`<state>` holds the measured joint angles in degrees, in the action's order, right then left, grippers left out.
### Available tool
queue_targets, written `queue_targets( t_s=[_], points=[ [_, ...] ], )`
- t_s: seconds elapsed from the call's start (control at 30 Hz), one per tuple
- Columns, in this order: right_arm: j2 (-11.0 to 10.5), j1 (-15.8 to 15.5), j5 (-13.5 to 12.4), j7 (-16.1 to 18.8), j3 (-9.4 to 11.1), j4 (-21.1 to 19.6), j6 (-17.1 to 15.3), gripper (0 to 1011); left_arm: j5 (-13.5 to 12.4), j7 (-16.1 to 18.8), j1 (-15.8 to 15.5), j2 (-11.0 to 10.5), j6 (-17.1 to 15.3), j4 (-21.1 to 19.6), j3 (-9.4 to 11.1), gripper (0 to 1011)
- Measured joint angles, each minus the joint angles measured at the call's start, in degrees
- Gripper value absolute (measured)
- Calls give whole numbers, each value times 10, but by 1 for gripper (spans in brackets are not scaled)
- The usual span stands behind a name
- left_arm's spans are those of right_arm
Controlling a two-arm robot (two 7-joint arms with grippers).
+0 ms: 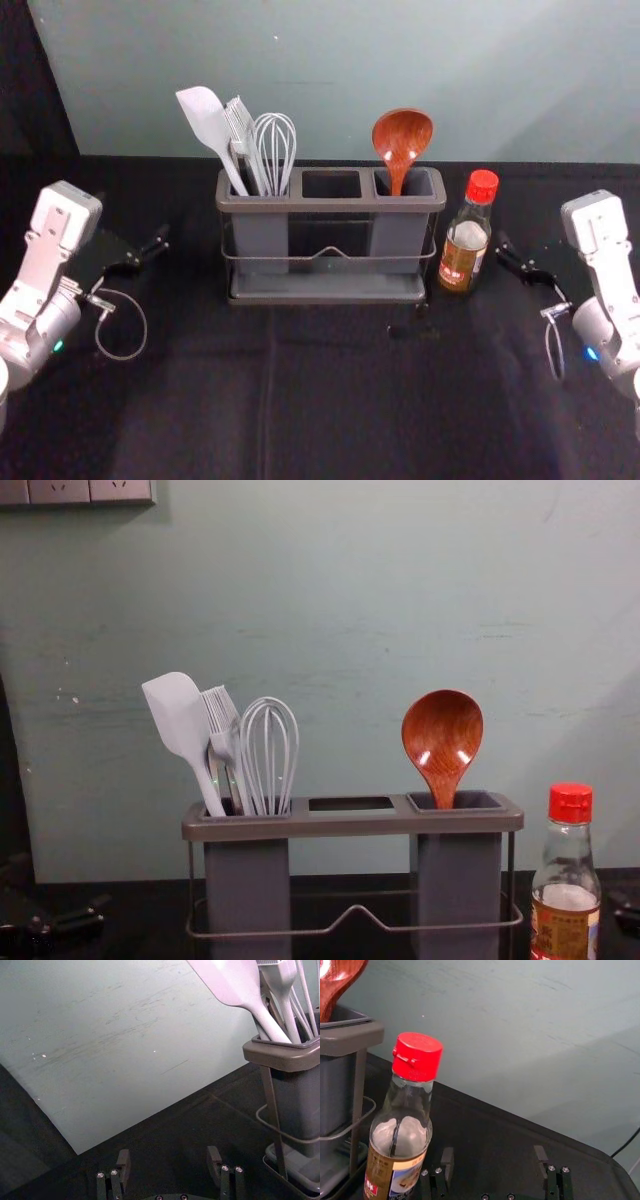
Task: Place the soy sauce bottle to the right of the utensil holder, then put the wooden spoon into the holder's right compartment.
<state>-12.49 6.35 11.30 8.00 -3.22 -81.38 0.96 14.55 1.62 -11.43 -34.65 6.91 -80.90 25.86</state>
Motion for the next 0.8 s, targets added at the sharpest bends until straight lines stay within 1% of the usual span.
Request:
queue_targets(
  t_s=[0.07,0.27,0.8],
  points=[
    [-2,6,0,3,-3,3,-5,1002,0,0,0,0,0,0,0,1005],
    [-7,10,-1,9,-9,1,-20,1002,0,0,0,0,0,0,0,1005],
    [-6,10,-2,9,-8,1,-17,1002,0,0,0,0,0,0,0,1005]
  ],
)
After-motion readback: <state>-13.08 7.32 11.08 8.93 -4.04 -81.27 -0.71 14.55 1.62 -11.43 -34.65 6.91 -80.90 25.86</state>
